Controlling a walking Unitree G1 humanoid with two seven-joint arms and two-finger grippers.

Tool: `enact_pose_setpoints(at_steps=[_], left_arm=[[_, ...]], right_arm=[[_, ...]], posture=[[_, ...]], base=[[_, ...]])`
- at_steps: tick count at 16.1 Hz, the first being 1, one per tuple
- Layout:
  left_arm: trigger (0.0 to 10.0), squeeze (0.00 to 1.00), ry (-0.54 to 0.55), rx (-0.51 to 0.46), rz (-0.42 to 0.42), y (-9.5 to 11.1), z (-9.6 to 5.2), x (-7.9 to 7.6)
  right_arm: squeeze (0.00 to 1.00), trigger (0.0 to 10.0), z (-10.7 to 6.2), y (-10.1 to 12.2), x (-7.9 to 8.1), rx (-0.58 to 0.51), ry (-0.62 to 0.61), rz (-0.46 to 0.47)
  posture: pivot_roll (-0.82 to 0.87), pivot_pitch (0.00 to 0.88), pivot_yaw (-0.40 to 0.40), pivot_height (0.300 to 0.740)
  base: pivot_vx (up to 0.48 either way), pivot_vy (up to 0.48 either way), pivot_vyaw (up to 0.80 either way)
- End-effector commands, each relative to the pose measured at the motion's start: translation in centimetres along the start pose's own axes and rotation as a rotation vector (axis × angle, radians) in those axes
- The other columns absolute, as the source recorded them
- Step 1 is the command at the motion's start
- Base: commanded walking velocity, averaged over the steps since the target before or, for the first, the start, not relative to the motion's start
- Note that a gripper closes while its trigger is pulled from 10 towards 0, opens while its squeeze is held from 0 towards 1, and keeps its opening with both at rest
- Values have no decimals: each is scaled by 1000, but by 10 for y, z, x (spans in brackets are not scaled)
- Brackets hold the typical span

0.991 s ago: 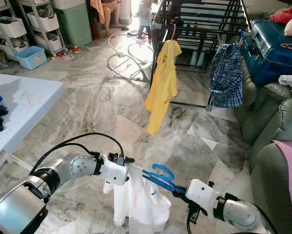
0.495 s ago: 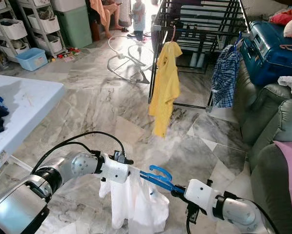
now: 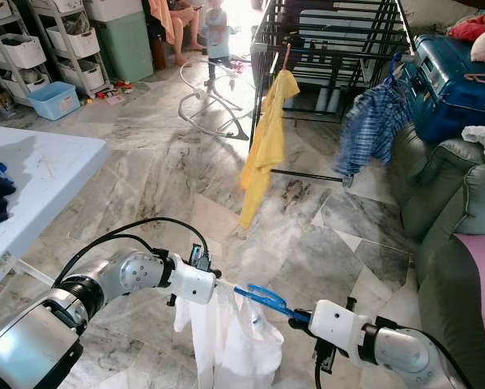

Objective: Hang hanger

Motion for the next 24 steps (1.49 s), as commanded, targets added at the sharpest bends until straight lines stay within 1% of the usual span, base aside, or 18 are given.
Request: enact_pose_setpoints(at_steps=[1, 4, 5, 6, 7, 9, 11, 12, 14, 15, 16, 17, 18, 20, 21, 22, 23, 24], left_arm=[[0, 0, -20, 23, 8, -5, -3, 1], [0, 0, -44, 22, -10, -6, -3, -4], [0, 0, -46, 20, -17, -6, -3, -4], [0, 0, -49, 20, -18, -5, -3, -5], [0, 0, -51, 20, -21, -5, -3, -6], [0, 0, -57, 17, -52, -6, -3, -9], [0, 0, -61, 15, -77, -7, -3, -12], [0, 0, -60, 18, -97, -9, -3, -14], [0, 0, -35, 30, -152, -13, -4, -14], [0, 0, 3, 58, -208, -20, -7, -12], [0, 0, 29, 77, -246, -25, -9, -11], [0, 0, 69, 103, -302, -31, -12, -9], [0, 0, 103, 116, -353, -36, -14, -8], [0, 0, 206, 131, -503, -46, -18, -4], [0, 0, 262, 136, -577, -50, -20, -1], [0, 0, 376, 114, -744, -54, -22, 7], [0, 0, 464, 106, -850, -58, -23, 13], [0, 0, 520, 78, -940, -58, -23, 17]], right_arm=[[0, 10000, -1, 6, -7, -22, -11, -31], [0, 10000, -1, 6, -9, -23, -28, -38], [0, 10000, -2, 4, -10, -15, -26, -27], [686, 10000, -4, 3, -12, -12, -32, -27], [1000, 10000, -7, 2, -12, -5, -22, -12], [1000, 10000, -17, -1, -22, 29, -25, -20], [1000, 10000, -34, -2, -34, 63, -26, -7], [1000, 10000, -49, -4, -46, 99, -60, -17], [1000, 10000, -65, -5, -62, 135, -137, -51], [1000, 10000, -76, -6, -78, 171, -242, -65], [1000, 10000, -82, -5, -85, 176, -306, -69], [1000, 10000, -87, 1, -93, 146, -394, -53], [1000, 10000, -89, 5, -96, 118, -455, -38], [1000, 10000, -95, 12, -106, 39, -660, 42], [1000, 10000, -97, 14, -108, -18, -760, 112], [1000, 10000, -99, 10, -111, -94, -940, 259], [1000, 10000, -91, 3, -103, -127, -1002, 347], [1000, 10000, -81, -2, -95, -140, -1026, 412]], posture=[[-18, 0, 27, 740], [-19, 0, 30, 740], [-19, 0, 28, 740], [-20, 0, 28, 740], [-20, 1, 27, 740], [-22, 3, 27, 740], [-22, 8, 26, 740], [-17, 11, 23, 740], [-13, 16, 16, 740], [-10, 16, 11, 740], [-10, 18, 10, 740], [-10, 18, 9, 740], [-8, 20, 7, 740], [-9, 21, 5, 740], [-8, 21, 3, 740], [-8, 21, 3, 740], [-4, 17, -7, 740], [3, 15, -12, 740]], base=[[0, 0, 0], [0, 0, 0], [0, 0, 0], [0, 0, 0], [0, 0, 0], [0, 0, 0], [0, 0, 0], [0, 0, 0], [0, 0, 0], [0, 0, 0], [0, 0, 0], [0, 0, 0], [0, 0, 0], [0, 0, 0], [0, 0, 0], [0, 0, 0], [0, 0, 0], [0, 0, 0]])
Point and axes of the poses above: a point about 5 cm out from each wrist's last joint towards the gripper, its own z axis pointing out of the wrist towards the gripper, its own y axis along the axis of the wrist's last joint, x = y × z, the point moved 5 cm from there along z, pointing out of the wrist towards the gripper, and after that the axes turned 4 degrees about z, right-handed, at the moved point
